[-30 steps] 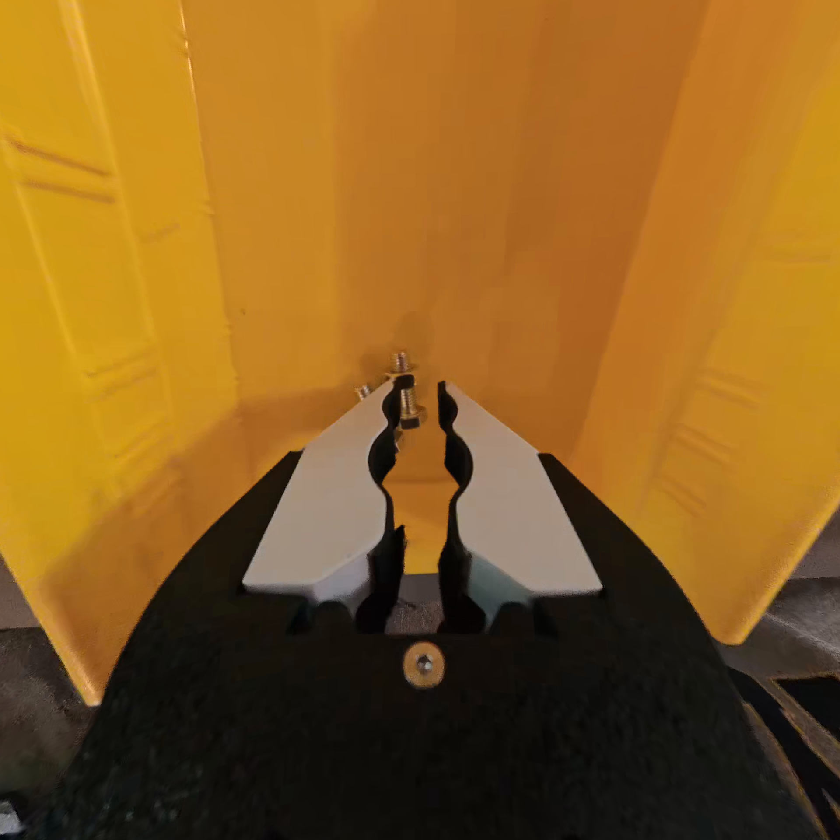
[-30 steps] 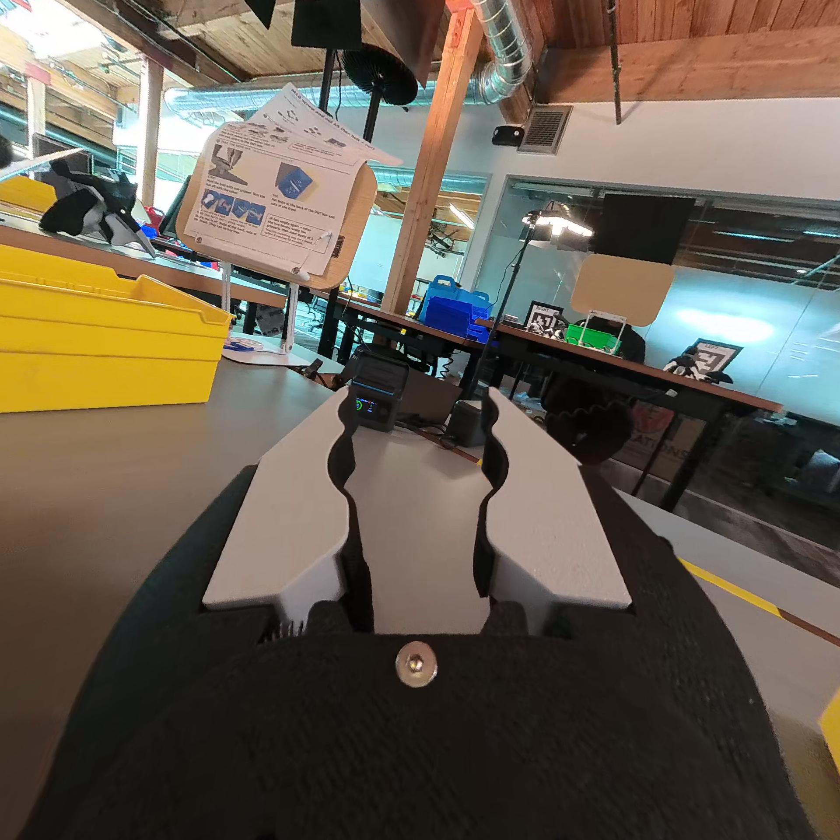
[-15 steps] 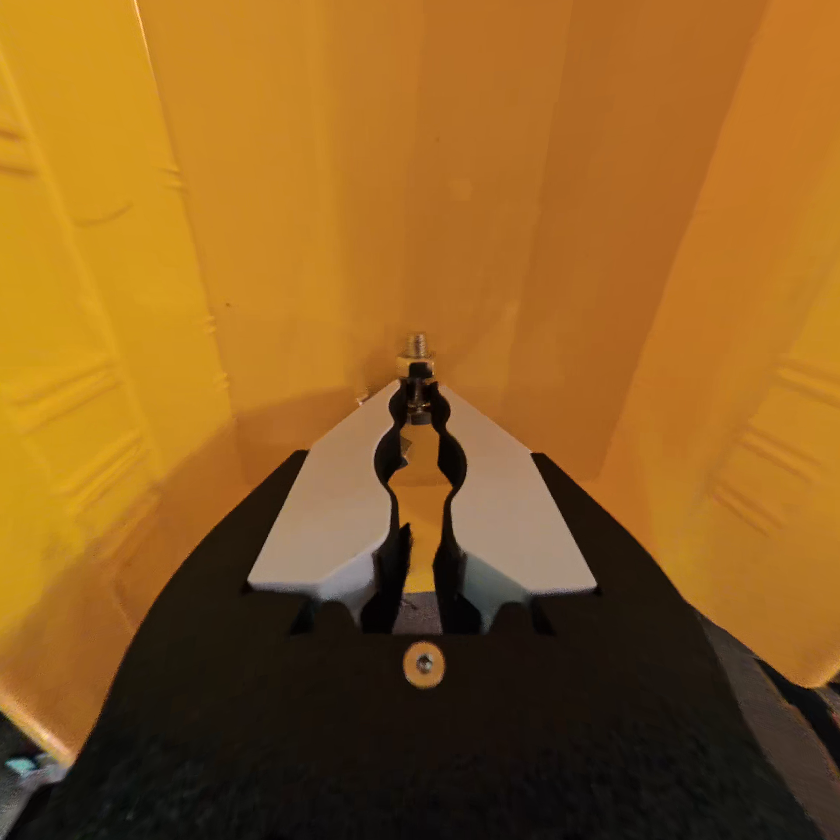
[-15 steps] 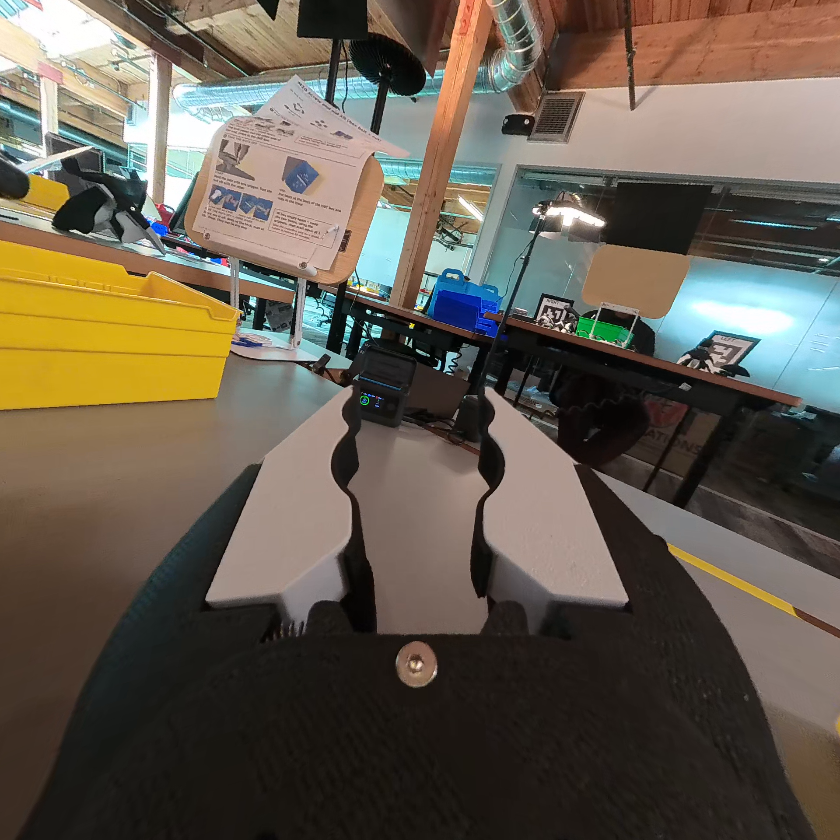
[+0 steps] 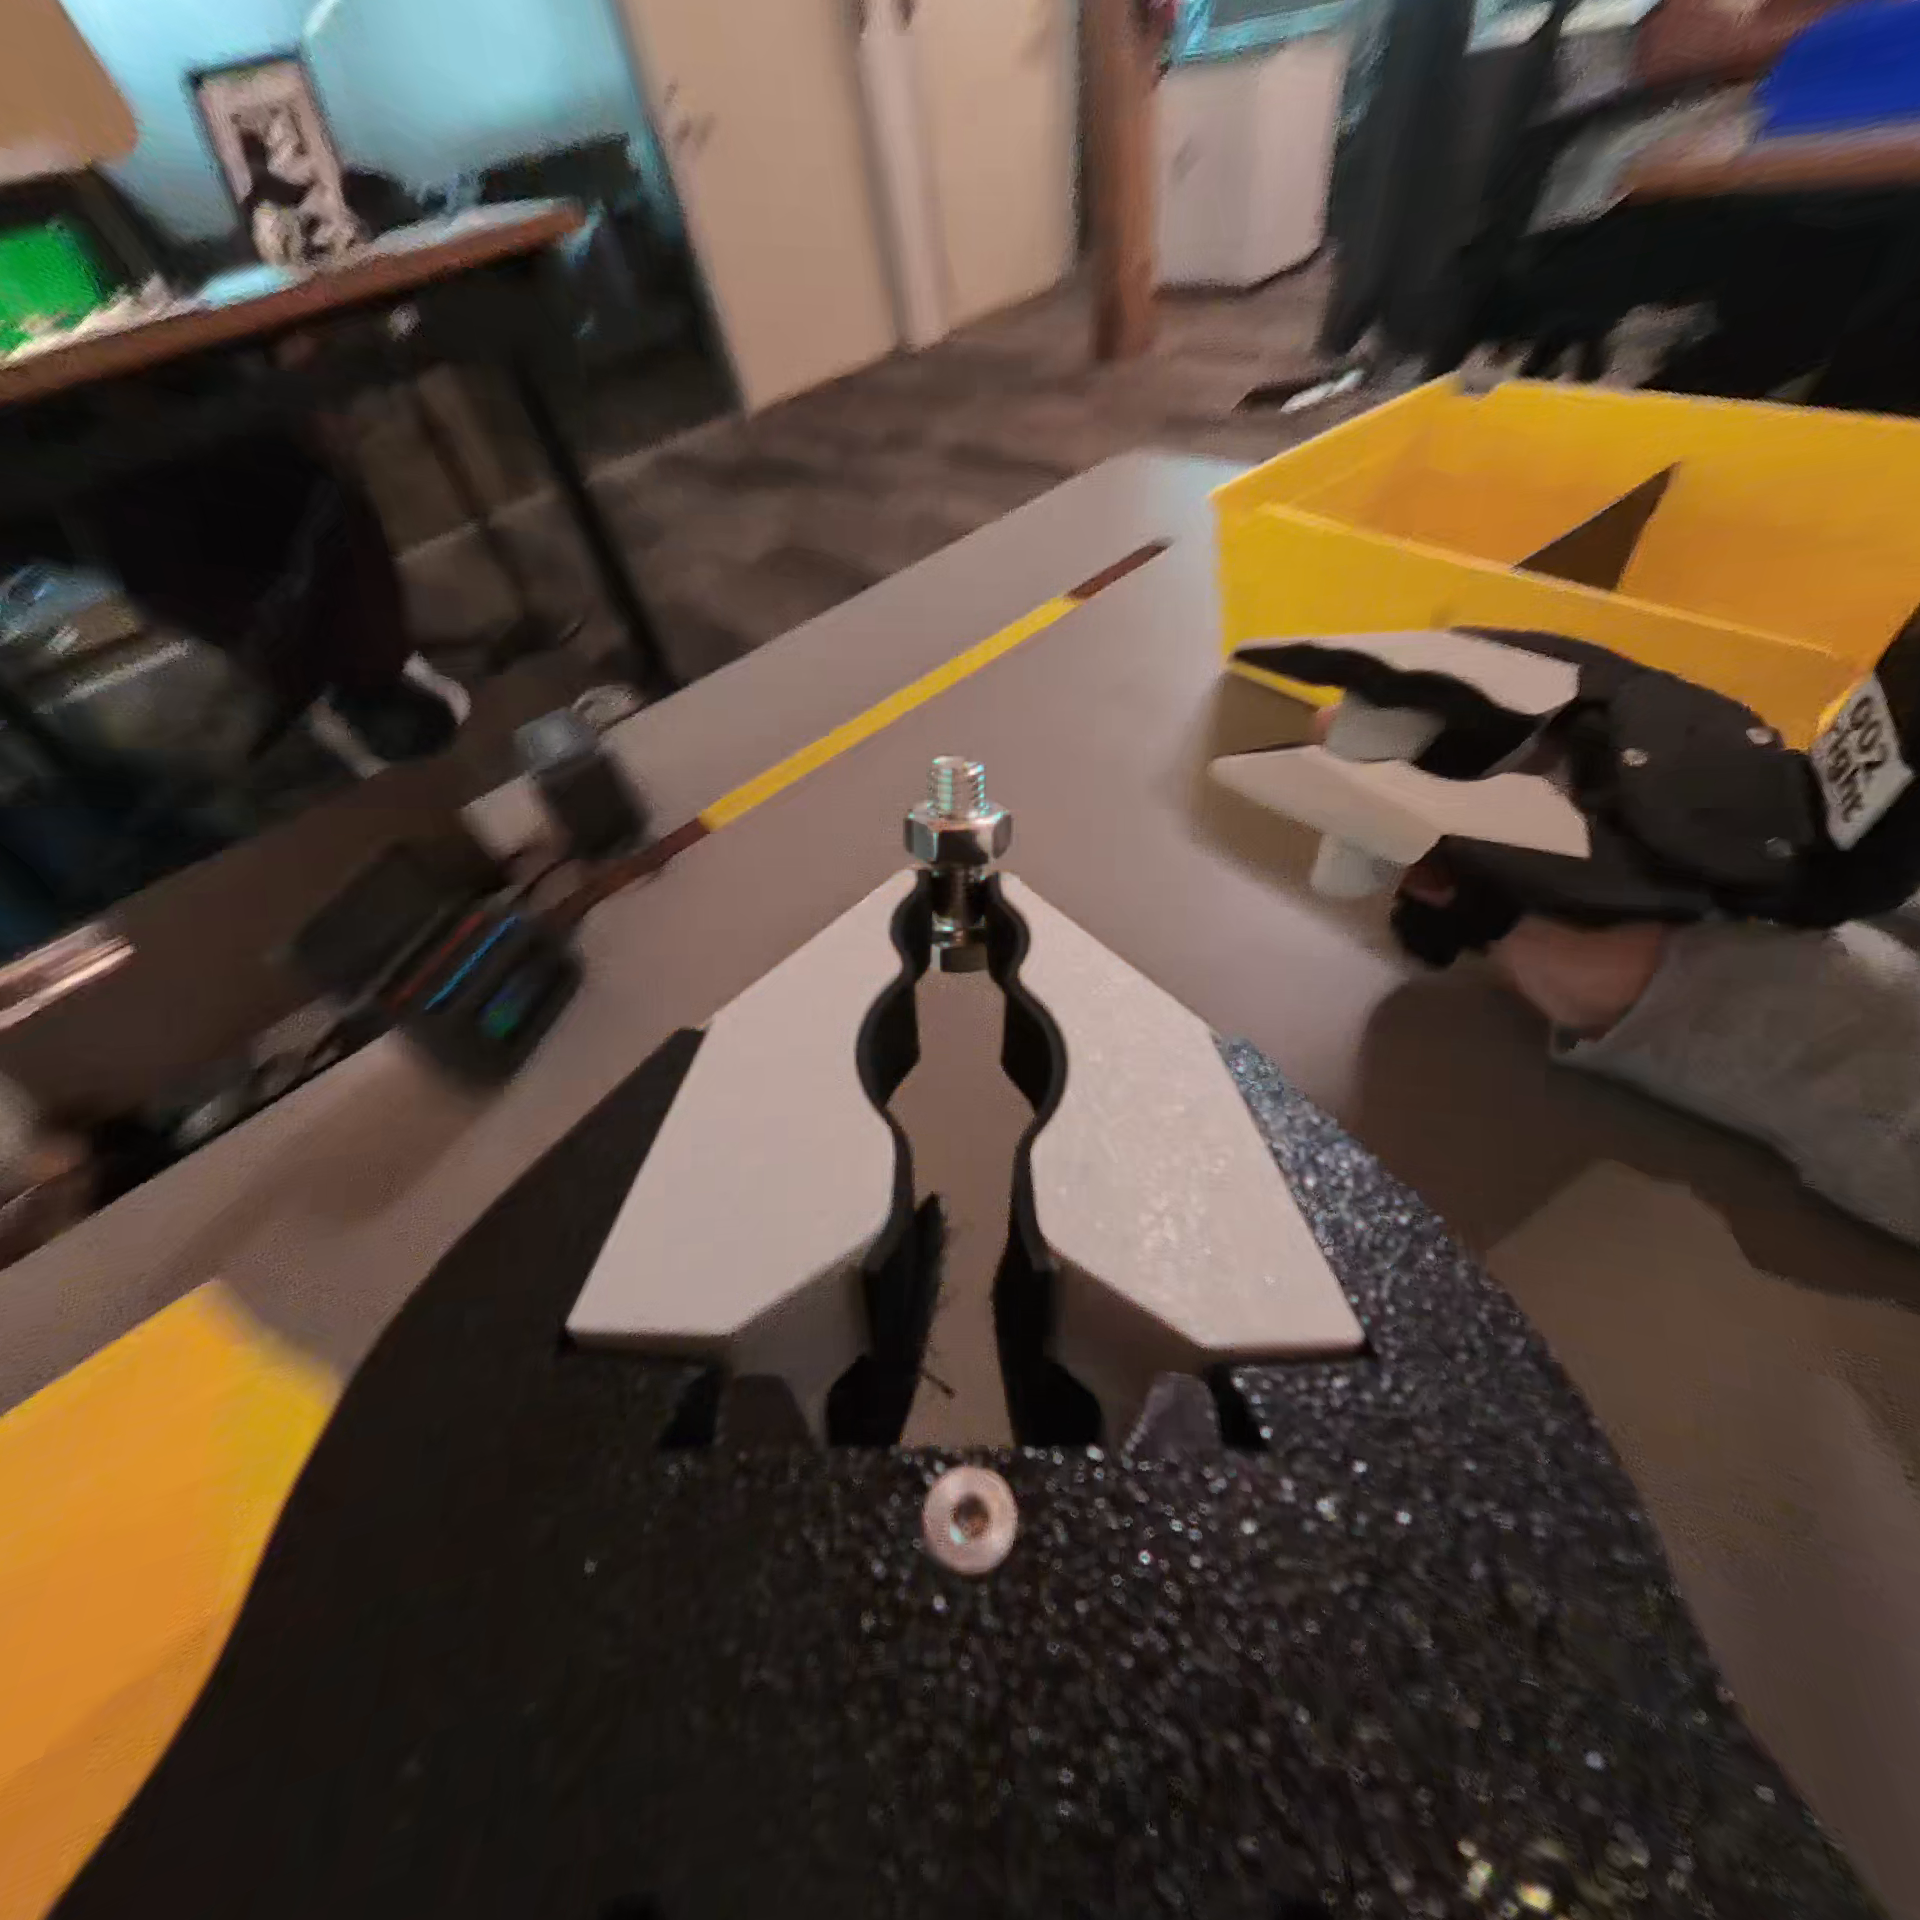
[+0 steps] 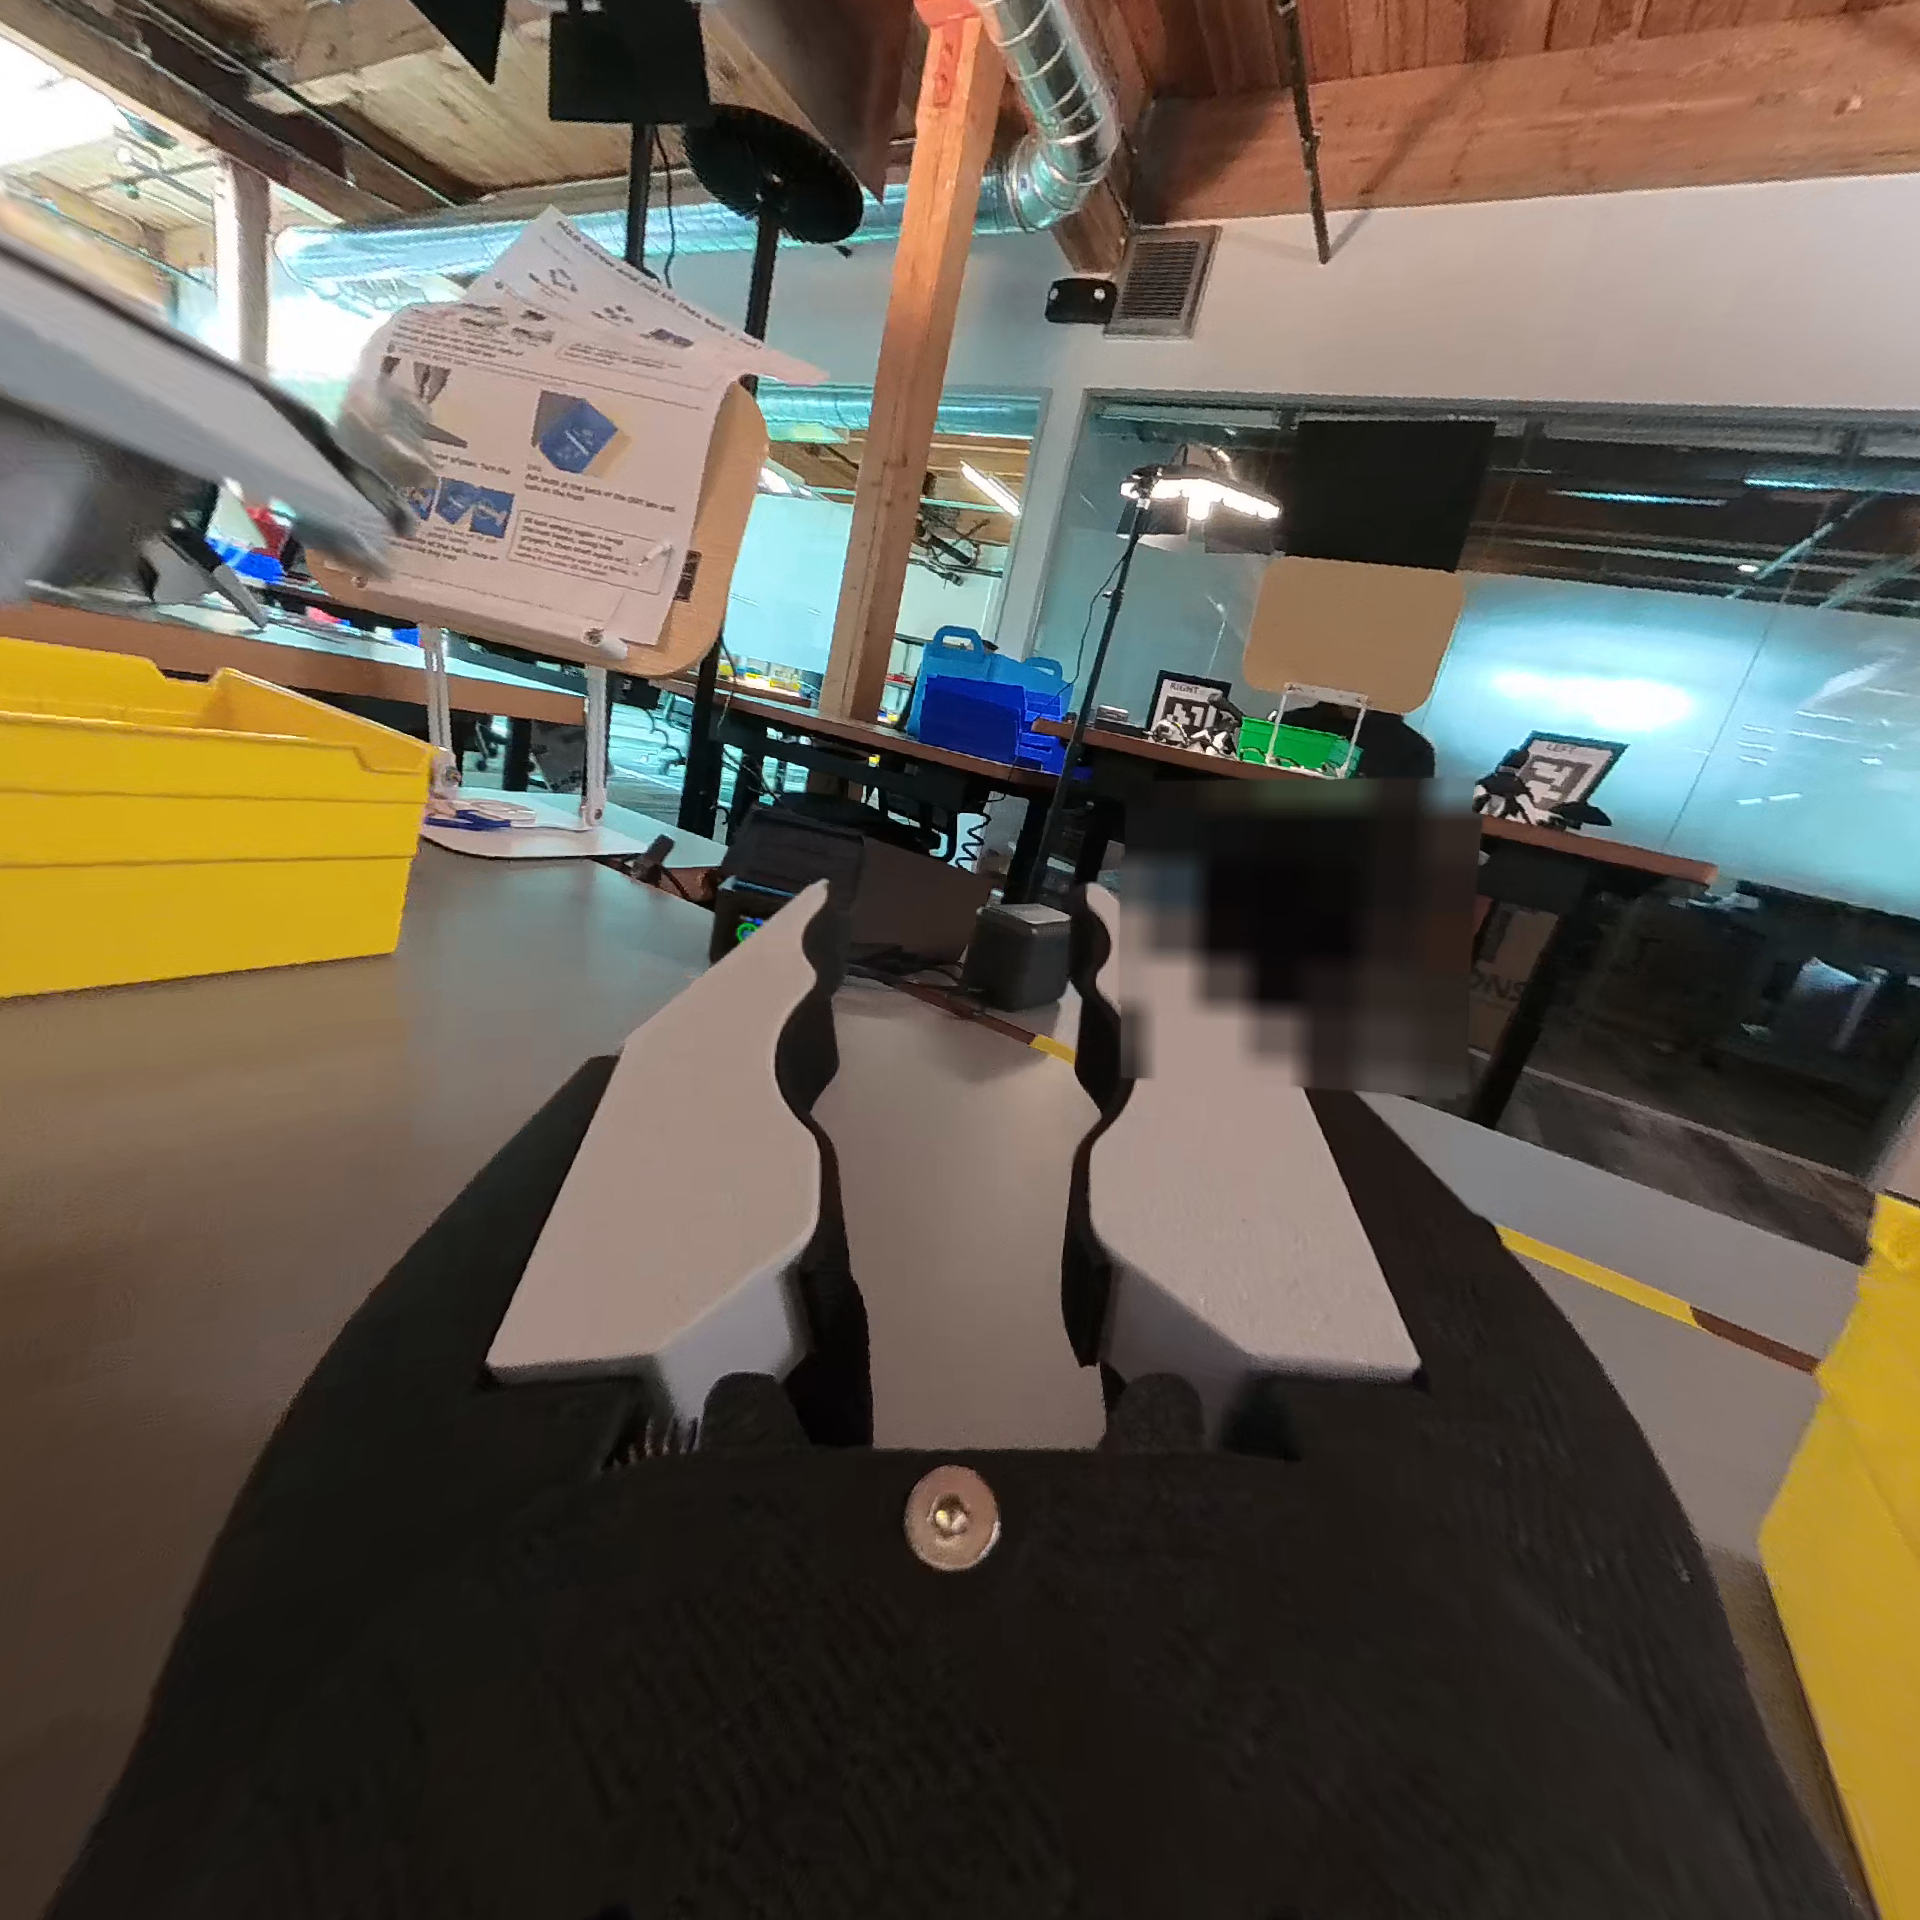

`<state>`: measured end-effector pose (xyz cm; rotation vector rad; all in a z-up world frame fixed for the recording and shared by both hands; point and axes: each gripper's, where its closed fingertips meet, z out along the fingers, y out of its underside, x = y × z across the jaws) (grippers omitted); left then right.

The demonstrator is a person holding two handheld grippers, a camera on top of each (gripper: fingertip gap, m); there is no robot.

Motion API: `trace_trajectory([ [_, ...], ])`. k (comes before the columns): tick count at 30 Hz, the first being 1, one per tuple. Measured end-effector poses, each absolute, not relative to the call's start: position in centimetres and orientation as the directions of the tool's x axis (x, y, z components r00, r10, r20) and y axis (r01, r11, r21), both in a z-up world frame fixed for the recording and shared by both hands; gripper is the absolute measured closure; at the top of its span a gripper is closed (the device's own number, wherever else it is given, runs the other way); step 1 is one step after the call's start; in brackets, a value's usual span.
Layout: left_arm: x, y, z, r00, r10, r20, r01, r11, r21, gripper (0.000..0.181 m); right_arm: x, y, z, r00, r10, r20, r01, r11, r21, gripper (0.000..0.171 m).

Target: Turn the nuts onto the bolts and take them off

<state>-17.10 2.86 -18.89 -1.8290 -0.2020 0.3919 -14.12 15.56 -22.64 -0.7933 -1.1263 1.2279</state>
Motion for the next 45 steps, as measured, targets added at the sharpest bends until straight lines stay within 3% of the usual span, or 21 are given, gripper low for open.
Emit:
trace_trajectory([
  [1,-16.9,4.9,-20.0,0.936,0.314,-0.16,-0.08,-0.251,-0.965,0.174,-14.2,15.9,-22.7,-0.028,0.975,0.222,-0.3,0.204,-0.932,0.131],
  [6,-17.7,11.2,-23.9,0.948,0.264,-0.18,-0.155,-0.114,-0.981,0.174,-14.4,17.2,-23.1,-0.007,0.981,0.196,-0.277,0.187,-0.942,0.137],
  [11,-17.2,12.5,-24.4,0.97,0.202,-0.136,-0.151,0.06,-0.987,0.174,-14.9,16.5,-23.5,-0.082,0.984,0.158,-0.262,0.131,-0.956,0.143],
  [15,-16.5,12.7,-26.9,0.977,0.139,-0.165,-0.159,-0.049,-0.986,0.174,-15.3,14.7,-24.2,-0.207,0.969,0.131,-0.229,0.082,-0.97,0.144],
  [20,-15.8,12.9,-26.6,0.979,0.101,-0.175,-0.174,-0.024,-0.985,0.174,-15.2,12.7,-25.0,-0.394,0.918,-0.032,-0.122,-0.087,-0.989,0.144],
  [32,-14.0,13.7,-27.4,0.959,0.047,-0.28,-0.276,-0.079,-0.958,0.174,-15.0,12.3,-25.8,-0.426,0.904,-0.021,-0.05,-0.047,-0.998,0.154],
  [33,-14.1,13.6,-27.0,0.961,0.066,-0.27,-0.266,-0.065,-0.962,0.167,-14.9,12.4,-25.6,-0.429,0.903,-0.026,-0.056,-0.056,-0.997,0.154],
  [35,-14.9,13.5,-26.2,0.96,0.137,-0.243,-0.239,-0.041,-0.97,0.118,-14.6,12.7,-25.3,-0.44,0.897,-0.045,-0.059,-0.078,-0.995,0.154],
  [36,-14.9,13.6,-26.4,0.966,0.129,-0.226,-0.221,-0.053,-0.974,0.116,-14.5,12.7,-25.3,-0.456,0.888,-0.054,-0.053,-0.088,-0.995,0.154],
  [42,-12.9,14.0,-27.9,0.981,-0.037,-0.19,-0.193,-0.093,-0.977,0.16,-13.6,11.8,-25.1,-0.557,0.828,-0.057,-0.043,-0.097,-0.994,0.155],
  [45,-12.6,14.1,-28.2,0.978,-0.048,-0.202,-0.206,-0.109,-0.972,0.164,-13.6,11.9,-25.3,-0.57,0.819,-0.066,-0.025,-0.098,-0.995,0.155],
])
